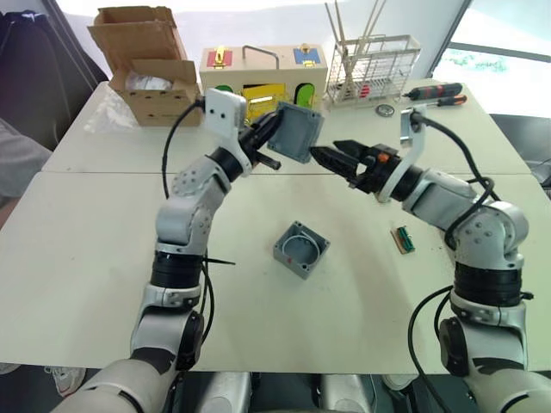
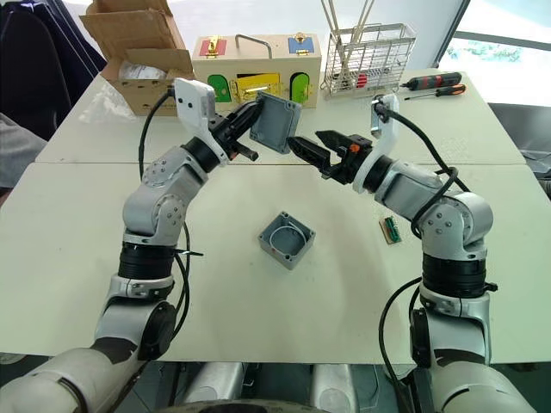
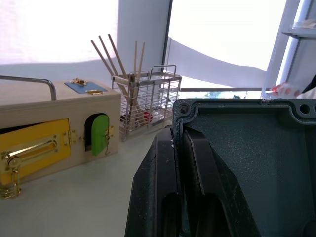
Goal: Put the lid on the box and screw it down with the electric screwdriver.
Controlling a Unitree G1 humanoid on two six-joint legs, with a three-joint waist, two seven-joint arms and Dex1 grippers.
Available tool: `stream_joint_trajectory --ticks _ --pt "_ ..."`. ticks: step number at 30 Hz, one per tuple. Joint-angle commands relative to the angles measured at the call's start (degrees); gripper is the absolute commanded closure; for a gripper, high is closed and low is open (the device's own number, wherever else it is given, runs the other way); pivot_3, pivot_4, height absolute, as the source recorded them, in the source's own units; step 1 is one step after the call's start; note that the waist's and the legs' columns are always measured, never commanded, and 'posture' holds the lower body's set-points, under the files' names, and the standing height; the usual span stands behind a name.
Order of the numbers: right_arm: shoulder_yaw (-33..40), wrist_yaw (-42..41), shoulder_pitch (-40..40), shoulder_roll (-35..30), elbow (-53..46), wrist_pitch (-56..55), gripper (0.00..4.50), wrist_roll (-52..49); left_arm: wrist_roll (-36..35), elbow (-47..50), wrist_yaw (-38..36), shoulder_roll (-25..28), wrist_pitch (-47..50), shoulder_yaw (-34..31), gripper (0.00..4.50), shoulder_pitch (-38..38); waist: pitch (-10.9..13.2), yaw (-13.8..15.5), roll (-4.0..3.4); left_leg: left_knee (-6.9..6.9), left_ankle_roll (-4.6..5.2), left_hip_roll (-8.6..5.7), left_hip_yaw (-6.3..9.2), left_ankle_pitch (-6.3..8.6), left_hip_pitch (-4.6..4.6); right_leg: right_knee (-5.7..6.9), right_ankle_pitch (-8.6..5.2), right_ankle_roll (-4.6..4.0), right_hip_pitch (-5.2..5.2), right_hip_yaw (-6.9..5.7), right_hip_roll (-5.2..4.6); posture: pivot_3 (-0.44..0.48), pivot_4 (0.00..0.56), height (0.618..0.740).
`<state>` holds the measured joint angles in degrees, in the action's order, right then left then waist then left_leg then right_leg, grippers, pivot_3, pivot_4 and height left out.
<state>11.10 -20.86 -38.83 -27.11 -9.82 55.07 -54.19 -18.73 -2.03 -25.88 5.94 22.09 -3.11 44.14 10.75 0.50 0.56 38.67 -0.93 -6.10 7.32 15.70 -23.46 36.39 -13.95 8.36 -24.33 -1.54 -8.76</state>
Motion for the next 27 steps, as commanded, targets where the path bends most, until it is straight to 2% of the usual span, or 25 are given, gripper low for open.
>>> stream_joint_trajectory --ticks 1,5,10,14,17,18,21,24,27 --pt "1.7 -1.1 -1.2 -0.2 -1.4 0.2 0.0 -1.5 -0.5 2.4 0.3 -0.2 -2.0 0.1 4.42 0.6 0.0 0.0 0.0 0.0 0.0 0.0 0.0 0.0 0.0 0.0 0.0 0.0 0.0 0.0 0.0 0.0 0.15 0.74" --pt "1.6 -1.2 -0.8 0.0 -2.4 0.6 0.0 -2.0 -0.5 2.4 0.2 -0.2 -2.3 0.5 4.42 0.5 0.0 0.0 0.0 0.0 0.0 0.0 0.0 0.0 0.0 0.0 0.0 0.0 0.0 0.0 0.0 0.0 0.15 0.74" --pt "1.2 -0.8 -0.6 1.2 -2.9 0.0 1.28 -1.8 -0.9 2.5 -0.4 -0.2 -2.3 0.7 4.5 0.5 0.0 -0.1 0.0 0.0 0.0 0.0 0.0 0.0 0.0 0.0 0.0 0.0 0.0 0.0 0.0 0.0 0.15 0.74" --pt "1.5 -0.4 -0.7 2.4 -3.1 -0.5 2.76 -1.9 -1.1 2.8 -0.4 0.0 -2.1 0.7 4.5 0.2 0.0 -0.1 0.0 0.0 0.0 0.0 0.0 0.0 0.0 0.0 0.0 0.0 0.0 0.0 0.0 0.0 0.15 0.74" --pt "1.7 -0.2 -0.6 3.1 -3.4 -0.5 4.15 -2.0 -1.1 3.1 -0.5 0.1 -2.0 0.9 4.5 -0.2 0.0 -0.1 0.0 0.0 0.0 0.0 0.01 0.0 0.0 0.0 0.0 0.0 0.0 0.0 0.0 0.0 0.15 0.74" --pt "1.7 -0.1 -0.5 3.2 -3.5 -0.5 4.38 -1.9 -1.1 3.3 -0.6 0.1 -2.0 1.0 4.5 -0.4 0.0 -0.1 -0.02 0.01 0.0 0.01 0.01 0.0 0.0 0.02 0.0 0.0 0.0 0.0 -0.01 0.0 0.15 0.74" --pt "1.6 0.1 -0.4 3.4 -3.8 -0.9 4.38 -1.4 -1.4 3.5 -0.6 0.2 -1.4 1.2 4.5 -0.9 0.0 -0.1 -0.02 0.01 0.0 0.0 0.01 0.0 0.0 0.02 0.0 0.0 0.0 0.0 -0.01 0.0 0.15 0.74" --pt "0.7 -0.7 -0.1 3.3 -4.8 -3.6 4.38 1.1 -4.3 4.0 -1.8 0.6 0.6 -0.1 3.49 -1.1 0.0 -0.1 -0.02 0.01 0.0 0.0 0.01 0.0 0.0 0.02 0.0 0.0 0.0 0.0 -0.01 0.0 0.15 0.74" --pt "-1.2 -2.2 0.6 2.5 -6.1 -7.2 4.38 5.2 -6.4 4.6 -2.2 1.5 1.6 -1.8 1.91 -0.8 0.0 -0.2 -0.02 0.02 0.0 -0.01 0.01 0.0 0.0 0.02 0.0 0.0 -0.01 0.0 -0.01 0.0 0.15 0.74"
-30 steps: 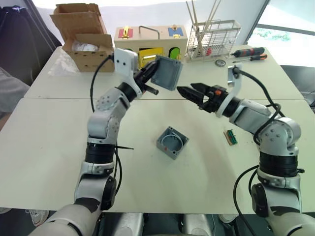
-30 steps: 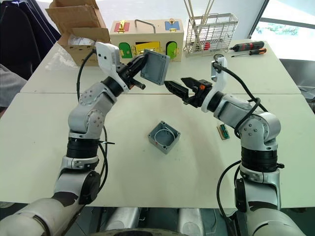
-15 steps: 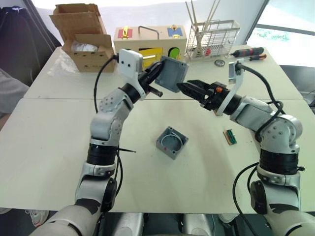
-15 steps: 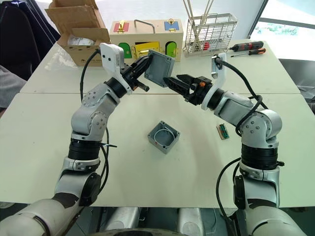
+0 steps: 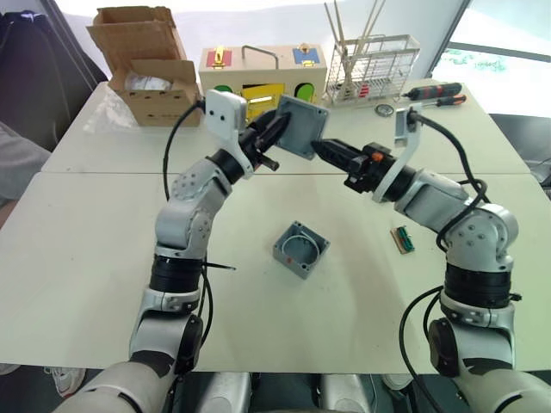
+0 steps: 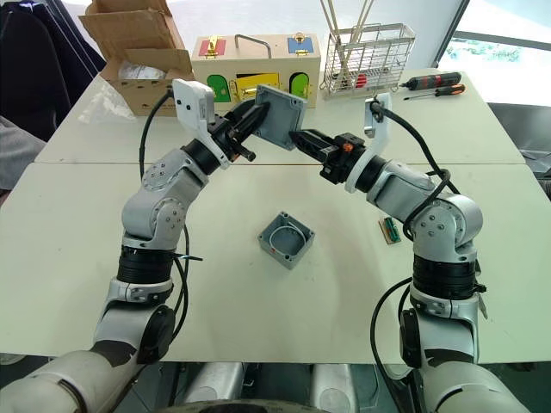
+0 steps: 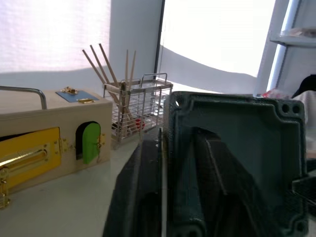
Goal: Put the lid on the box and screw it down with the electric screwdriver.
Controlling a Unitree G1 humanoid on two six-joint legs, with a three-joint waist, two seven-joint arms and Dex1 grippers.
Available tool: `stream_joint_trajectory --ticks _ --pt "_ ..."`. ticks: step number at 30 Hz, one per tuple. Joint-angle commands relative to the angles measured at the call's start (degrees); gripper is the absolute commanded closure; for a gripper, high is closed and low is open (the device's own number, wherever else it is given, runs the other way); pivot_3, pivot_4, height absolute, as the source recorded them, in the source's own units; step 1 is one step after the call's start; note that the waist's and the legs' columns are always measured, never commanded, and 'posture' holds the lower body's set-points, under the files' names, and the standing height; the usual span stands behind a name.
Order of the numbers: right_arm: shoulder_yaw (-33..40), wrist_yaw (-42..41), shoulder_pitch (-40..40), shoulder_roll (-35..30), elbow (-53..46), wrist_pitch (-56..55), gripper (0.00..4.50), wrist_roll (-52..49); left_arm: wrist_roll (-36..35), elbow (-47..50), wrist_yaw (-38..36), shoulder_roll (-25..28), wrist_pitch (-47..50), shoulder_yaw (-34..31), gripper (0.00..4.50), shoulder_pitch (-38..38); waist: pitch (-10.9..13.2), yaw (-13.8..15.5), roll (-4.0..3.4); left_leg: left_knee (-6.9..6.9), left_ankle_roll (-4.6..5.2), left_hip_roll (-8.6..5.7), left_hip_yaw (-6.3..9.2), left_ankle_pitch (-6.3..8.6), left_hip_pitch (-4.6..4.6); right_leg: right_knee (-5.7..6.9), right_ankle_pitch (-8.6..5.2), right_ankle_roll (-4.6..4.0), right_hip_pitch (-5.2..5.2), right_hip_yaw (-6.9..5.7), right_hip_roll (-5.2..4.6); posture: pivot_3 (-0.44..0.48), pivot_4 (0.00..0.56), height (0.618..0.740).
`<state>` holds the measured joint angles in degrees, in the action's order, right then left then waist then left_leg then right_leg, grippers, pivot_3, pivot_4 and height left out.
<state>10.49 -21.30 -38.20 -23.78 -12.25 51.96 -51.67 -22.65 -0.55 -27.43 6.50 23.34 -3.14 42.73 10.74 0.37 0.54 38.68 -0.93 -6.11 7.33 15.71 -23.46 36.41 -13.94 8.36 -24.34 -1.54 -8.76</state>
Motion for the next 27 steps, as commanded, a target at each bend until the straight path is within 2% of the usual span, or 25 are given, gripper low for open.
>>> stream_joint_trajectory --ticks 1,3,5,7,10,15,18,22,24,27 --pt "-2.4 -2.9 1.0 -1.8 -5.2 -7.2 4.38 6.1 -5.8 4.2 -1.5 2.0 3.7 -3.1 1.41 0.3 0.0 -0.1 0.0 0.0 0.0 0.0 0.0 0.0 0.0 0.0 0.0 0.0 -0.01 0.0 0.01 0.0 0.15 0.74" --pt "-6.7 -6.0 3.5 -4.7 -7.8 -15.2 4.38 14.6 -13.5 6.5 -3.6 4.8 10.9 -6.5 0.46 -0.6 0.0 -0.3 0.0 -0.02 0.0 -0.01 0.0 0.0 0.0 0.02 0.0 0.0 -0.02 0.0 0.02 0.0 0.15 0.74" --pt "-11.7 -11.8 7.7 -10.2 -10.2 -26.8 4.38 25.3 -22.4 8.8 -5.4 8.9 18.6 -11.3 0.46 -1.9 0.0 -0.7 0.0 -0.02 0.0 -0.02 0.0 0.0 0.0 0.04 0.0 0.0 -0.06 0.0 0.03 0.0 0.15 0.74" --pt "-12.3 -13.9 11.6 -13.2 -11.4 -34.3 4.38 30.7 -27.8 9.4 -7.0 13.9 24.3 -14.4 0.46 -3.2 0.0 -1.3 0.0 -0.08 0.01 -0.03 0.01 0.01 0.0 0.09 -0.01 0.02 -0.12 0.0 0.02 0.0 0.15 0.74" --pt "-13.8 -15.8 16.6 -15.8 -11.4 -46.8 4.38 39.3 -31.0 9.4 -9.2 19.5 29.0 -14.9 0.46 -4.8 0.0 -1.4 0.0 -0.11 0.01 -0.02 -0.04 0.01 0.0 0.1 -0.02 0.02 -0.14 0.01 0.06 0.0 0.15 0.74" --pt "-15.7 -11.8 23.5 -17.5 -6.9 -70.0 4.38 57.0 -32.5 9.0 -11.6 23.1 31.9 -13.8 0.46 -6.4 0.0 -0.9 0.0 0.05 0.0 -0.02 0.01 0.01 0.02 0.16 -0.02 0.02 -0.04 0.02 0.05 0.0 0.15 0.74" --pt "-16.4 -5.3 24.9 -18.4 -3.4 -79.5 4.38 69.9 -31.3 8.9 -12.3 23.4 31.0 -12.1 1.31 -6.8 0.0 -0.9 0.0 0.06 0.0 -0.05 0.0 0.01 0.02 0.15 -0.02 0.02 -0.04 0.04 0.05 0.0 0.15 0.74" --pt "-16.1 7.0 29.4 -17.6 -0.6 -86.1 4.38 86.9 -29.5 8.6 -14.5 22.7 29.5 -7.9 3.39 -5.6 0.0 -0.9 0.0 0.01 -0.02 -0.05 0.05 0.01 0.04 0.2 -0.02 0.01 -0.08 0.05 0.09 0.0 0.15 0.74" --pt "-16.7 10.8 30.5 -16.7 0.7 -87.2 4.38 91.2 -27.9 8.4 -16.0 22.5 28.9 -4.9 4.45 -5.3 0.0 -0.9 0.0 0.0 -0.02 -0.07 0.02 0.01 0.04 0.22 -0.02 0.01 -0.1 0.09 0.08 0.0 0.15 0.74" --pt "-17.2 15.2 31.3 -15.9 1.5 -88.4 4.38 96.1 -25.1 8.2 -18.8 23.0 27.8 -0.6 4.49 -5.2 0.0 -1.1 0.0 0.0 -0.04 -0.06 -0.08 -0.01 0.07 0.22 -0.03 0.0 -0.1 0.2 0.1 0.0 0.15 0.74"
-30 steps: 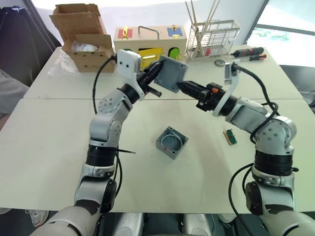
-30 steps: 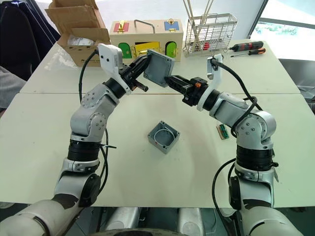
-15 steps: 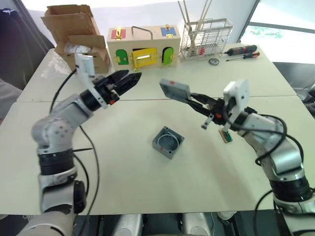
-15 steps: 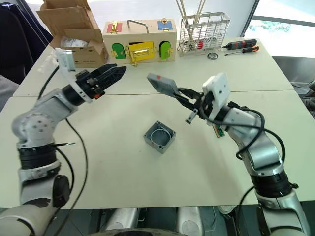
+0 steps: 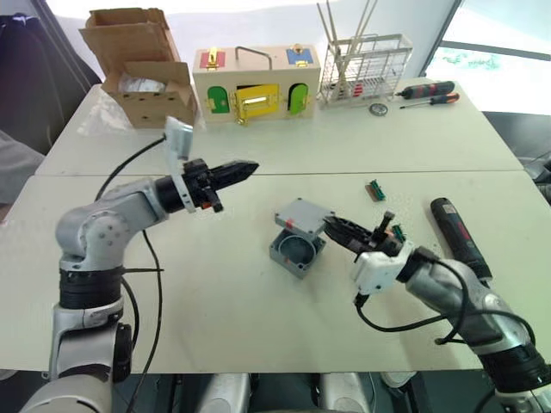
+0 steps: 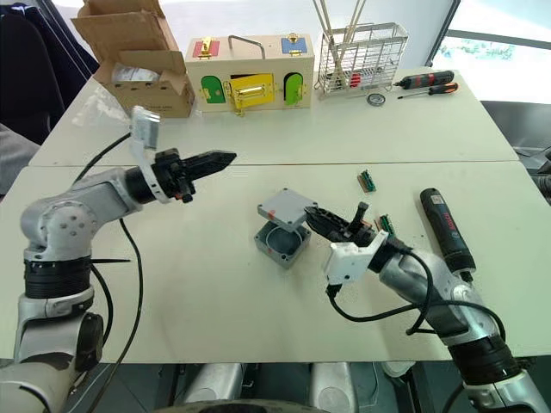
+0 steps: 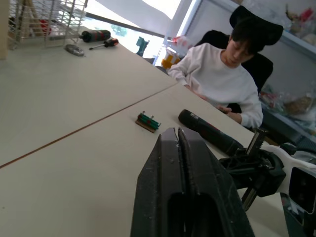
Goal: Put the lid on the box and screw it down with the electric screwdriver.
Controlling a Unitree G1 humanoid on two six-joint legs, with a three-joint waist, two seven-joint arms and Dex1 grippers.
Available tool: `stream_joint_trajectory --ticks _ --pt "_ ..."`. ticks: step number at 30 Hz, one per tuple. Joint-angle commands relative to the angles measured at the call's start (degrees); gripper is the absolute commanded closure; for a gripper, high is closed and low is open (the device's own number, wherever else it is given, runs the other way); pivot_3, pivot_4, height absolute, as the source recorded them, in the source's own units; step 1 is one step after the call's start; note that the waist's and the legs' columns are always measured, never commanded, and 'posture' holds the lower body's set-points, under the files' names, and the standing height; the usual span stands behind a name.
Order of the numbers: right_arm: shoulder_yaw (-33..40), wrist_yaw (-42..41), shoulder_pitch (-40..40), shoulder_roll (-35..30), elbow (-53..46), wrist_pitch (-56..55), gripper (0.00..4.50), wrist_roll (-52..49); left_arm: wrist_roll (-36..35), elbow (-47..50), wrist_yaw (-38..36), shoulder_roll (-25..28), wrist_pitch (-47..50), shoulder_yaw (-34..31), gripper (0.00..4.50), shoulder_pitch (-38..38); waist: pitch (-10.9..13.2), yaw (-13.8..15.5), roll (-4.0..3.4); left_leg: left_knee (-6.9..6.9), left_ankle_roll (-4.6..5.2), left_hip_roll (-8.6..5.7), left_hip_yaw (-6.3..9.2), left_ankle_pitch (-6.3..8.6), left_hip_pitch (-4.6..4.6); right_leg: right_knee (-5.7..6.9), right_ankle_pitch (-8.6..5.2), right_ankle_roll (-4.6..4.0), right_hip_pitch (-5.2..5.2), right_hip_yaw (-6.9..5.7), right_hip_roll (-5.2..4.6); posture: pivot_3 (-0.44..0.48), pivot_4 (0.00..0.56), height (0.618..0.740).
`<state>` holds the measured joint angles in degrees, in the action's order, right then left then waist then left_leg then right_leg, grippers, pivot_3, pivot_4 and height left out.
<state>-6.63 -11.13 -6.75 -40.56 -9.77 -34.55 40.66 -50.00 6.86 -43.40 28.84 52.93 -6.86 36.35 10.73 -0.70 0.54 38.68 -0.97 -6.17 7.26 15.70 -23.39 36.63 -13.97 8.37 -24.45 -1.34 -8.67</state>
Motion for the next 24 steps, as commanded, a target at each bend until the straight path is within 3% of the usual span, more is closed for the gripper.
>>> stream_joint_trajectory --ticks 1,7,24 --pt "-0.3 6.4 0.1 0.9 -0.6 -2.4 4.38 5.2 3.6 0.8 -3.9 0.7 -2.6 5.0 4.49 1.1 0.0 0.0 0.0 -0.01 0.0 0.0 -0.02 0.0 0.02 0.0 0.0 0.0 0.0 0.02 0.01 0.0 0.15 0.74" --pt "-1.2 12.1 0.2 0.6 1.7 -5.1 4.38 9.0 7.9 -3.3 -6.2 -1.9 -6.0 9.2 4.49 2.4 0.0 0.1 0.0 -0.08 0.0 0.0 -0.08 0.0 0.04 -0.04 0.0 0.0 0.0 0.1 0.02 0.0 0.15 0.74" --pt "-4.4 17.0 2.7 -0.8 4.4 -7.9 4.38 14.3 11.3 -2.9 -10.6 -2.3 -6.6 12.1 4.49 0.8 0.0 0.1 0.01 -0.27 0.01 0.02 -0.29 -0.01 0.18 -0.09 0.0 0.0 0.0 0.33 0.03 0.0 0.15 0.74"
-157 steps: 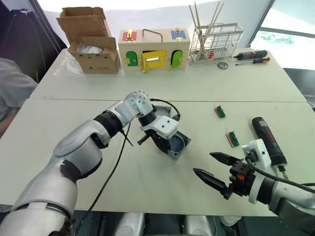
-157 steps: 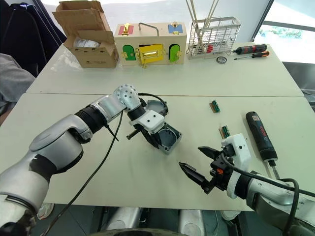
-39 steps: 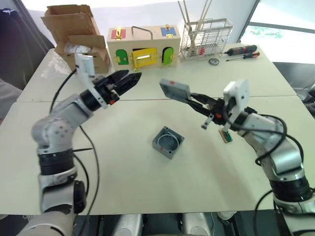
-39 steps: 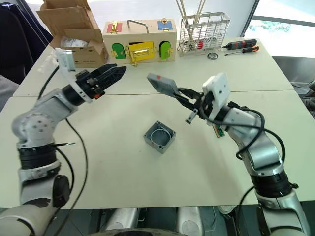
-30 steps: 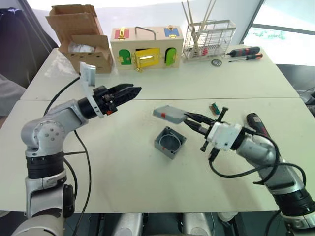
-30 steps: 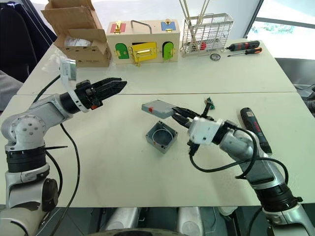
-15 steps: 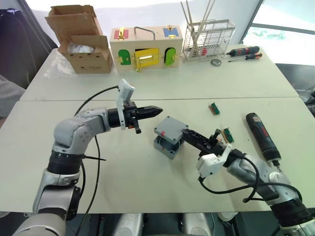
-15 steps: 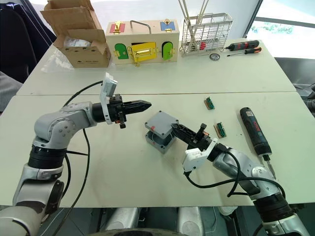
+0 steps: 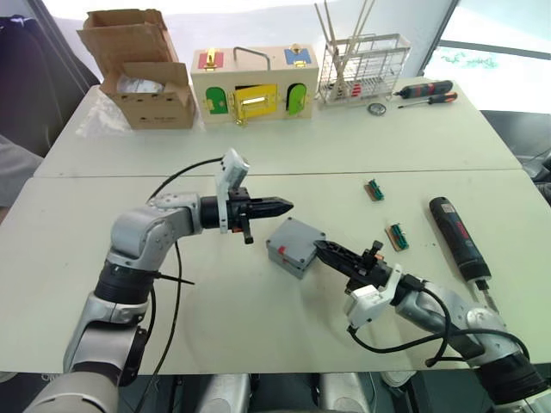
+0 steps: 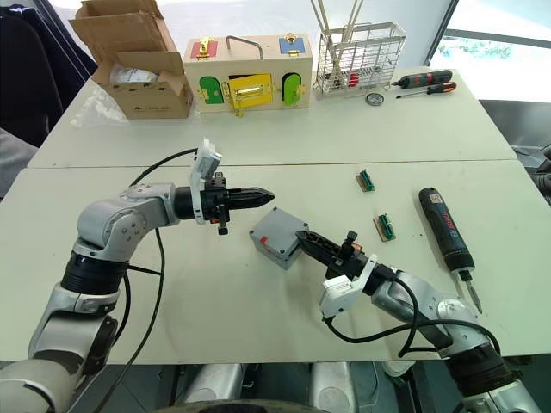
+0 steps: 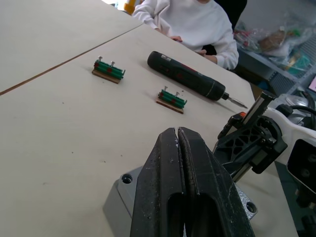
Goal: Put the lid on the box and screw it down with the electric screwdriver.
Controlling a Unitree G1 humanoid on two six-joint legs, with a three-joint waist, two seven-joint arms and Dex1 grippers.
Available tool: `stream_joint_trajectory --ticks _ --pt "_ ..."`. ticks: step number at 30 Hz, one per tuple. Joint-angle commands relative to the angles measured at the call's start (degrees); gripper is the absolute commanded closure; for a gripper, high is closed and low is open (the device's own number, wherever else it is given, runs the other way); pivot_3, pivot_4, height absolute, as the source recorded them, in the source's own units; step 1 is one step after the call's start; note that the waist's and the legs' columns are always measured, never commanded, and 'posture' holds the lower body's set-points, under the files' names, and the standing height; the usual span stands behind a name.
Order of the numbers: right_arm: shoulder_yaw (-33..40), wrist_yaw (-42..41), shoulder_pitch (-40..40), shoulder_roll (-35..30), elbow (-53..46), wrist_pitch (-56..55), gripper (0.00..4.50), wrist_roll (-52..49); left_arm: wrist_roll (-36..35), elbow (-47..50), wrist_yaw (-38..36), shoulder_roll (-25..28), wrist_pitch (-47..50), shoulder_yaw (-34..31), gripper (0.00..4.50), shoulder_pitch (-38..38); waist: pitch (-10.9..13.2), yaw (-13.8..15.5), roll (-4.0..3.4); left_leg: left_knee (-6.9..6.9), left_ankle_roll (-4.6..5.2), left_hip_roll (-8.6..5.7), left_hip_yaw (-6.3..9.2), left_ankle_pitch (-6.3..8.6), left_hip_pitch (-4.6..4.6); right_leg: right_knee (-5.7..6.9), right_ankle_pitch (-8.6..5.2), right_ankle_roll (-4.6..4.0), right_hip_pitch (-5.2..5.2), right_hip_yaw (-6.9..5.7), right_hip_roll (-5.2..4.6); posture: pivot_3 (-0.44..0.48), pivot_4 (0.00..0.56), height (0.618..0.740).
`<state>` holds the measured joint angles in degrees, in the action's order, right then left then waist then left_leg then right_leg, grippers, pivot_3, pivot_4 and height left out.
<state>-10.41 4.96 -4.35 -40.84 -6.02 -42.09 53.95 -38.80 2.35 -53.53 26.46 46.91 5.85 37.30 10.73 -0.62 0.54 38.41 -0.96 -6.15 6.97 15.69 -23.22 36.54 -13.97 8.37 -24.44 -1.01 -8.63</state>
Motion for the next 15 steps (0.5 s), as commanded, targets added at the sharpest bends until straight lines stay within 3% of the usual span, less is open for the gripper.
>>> stream_joint_trajectory --ticks 1,15 --pt "-0.9 1.2 0.1 -0.6 1.0 -0.3 4.38 1.2 0.3 1.7 -0.4 0.0 -0.6 -0.5 4.49 -0.2 0.0 0.0 0.01 -0.05 0.0 0.0 -0.07 0.0 0.05 0.0 0.0 0.0 0.0 0.07 0.0 0.0 0.15 0.74" --pt "-3.0 2.5 0.2 -1.0 2.2 1.5 4.38 3.3 2.9 2.6 -1.1 -0.9 -2.5 1.8 4.49 -1.4 0.0 0.0 0.03 -0.31 0.02 0.03 -0.48 0.0 0.53 -0.03 0.0 0.0 0.18 0.51 0.04 0.0 0.15 0.74"
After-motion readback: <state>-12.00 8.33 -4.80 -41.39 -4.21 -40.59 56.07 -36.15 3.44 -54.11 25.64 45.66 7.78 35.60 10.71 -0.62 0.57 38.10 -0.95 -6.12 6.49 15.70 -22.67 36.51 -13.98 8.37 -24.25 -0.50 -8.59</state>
